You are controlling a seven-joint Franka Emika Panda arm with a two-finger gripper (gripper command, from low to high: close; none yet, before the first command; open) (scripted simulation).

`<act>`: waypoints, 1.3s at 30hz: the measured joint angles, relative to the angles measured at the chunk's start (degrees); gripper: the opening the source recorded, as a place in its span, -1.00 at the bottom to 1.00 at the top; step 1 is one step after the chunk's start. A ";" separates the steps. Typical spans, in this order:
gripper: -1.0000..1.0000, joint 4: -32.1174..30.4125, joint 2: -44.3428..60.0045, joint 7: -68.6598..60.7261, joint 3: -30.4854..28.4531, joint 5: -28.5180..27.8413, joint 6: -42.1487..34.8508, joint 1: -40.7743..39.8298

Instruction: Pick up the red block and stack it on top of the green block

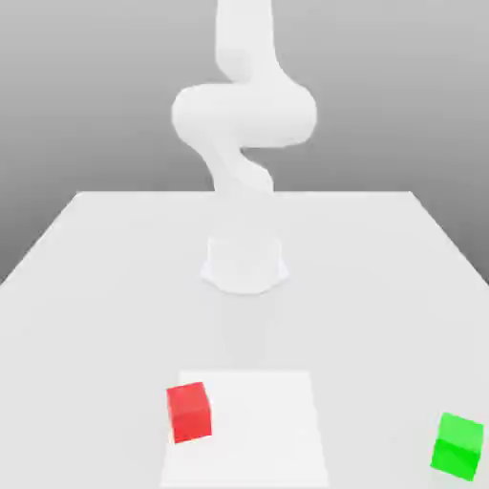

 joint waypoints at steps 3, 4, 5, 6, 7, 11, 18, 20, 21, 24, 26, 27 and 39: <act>0.00 -2.87 6.55 -3.33 -1.60 -0.59 3.43 0.36; 0.00 -3.79 8.64 -4.42 -2.13 -0.73 4.53 0.47; 0.00 -4.71 10.72 -5.53 -2.68 -0.85 5.62 0.58; 0.00 -5.63 12.79 -6.58 -3.27 -1.00 6.73 0.72; 0.00 -6.53 14.86 -7.74 -3.84 -1.05 7.81 0.83; 0.00 -10.17 23.15 -12.60 -5.98 -0.91 12.14 1.11; 0.00 -16.54 37.76 -22.26 -8.56 0.98 19.75 0.50; 0.00 -18.36 41.96 -25.23 -8.73 1.84 21.94 -0.08; 0.00 -18.92 44.06 -26.53 -8.55 2.46 23.20 -0.36; 0.00 -18.73 50.34 -29.22 -7.09 5.12 28.02 -1.36; 0.00 -18.16 54.49 -30.67 -5.42 6.96 31.46 -2.63; -1.00 -17.88 56.43 -31.23 -4.52 7.67 33.09 -3.36; -1.00 -19.21 47.91 -28.07 -6.23 3.39 25.92 -2.60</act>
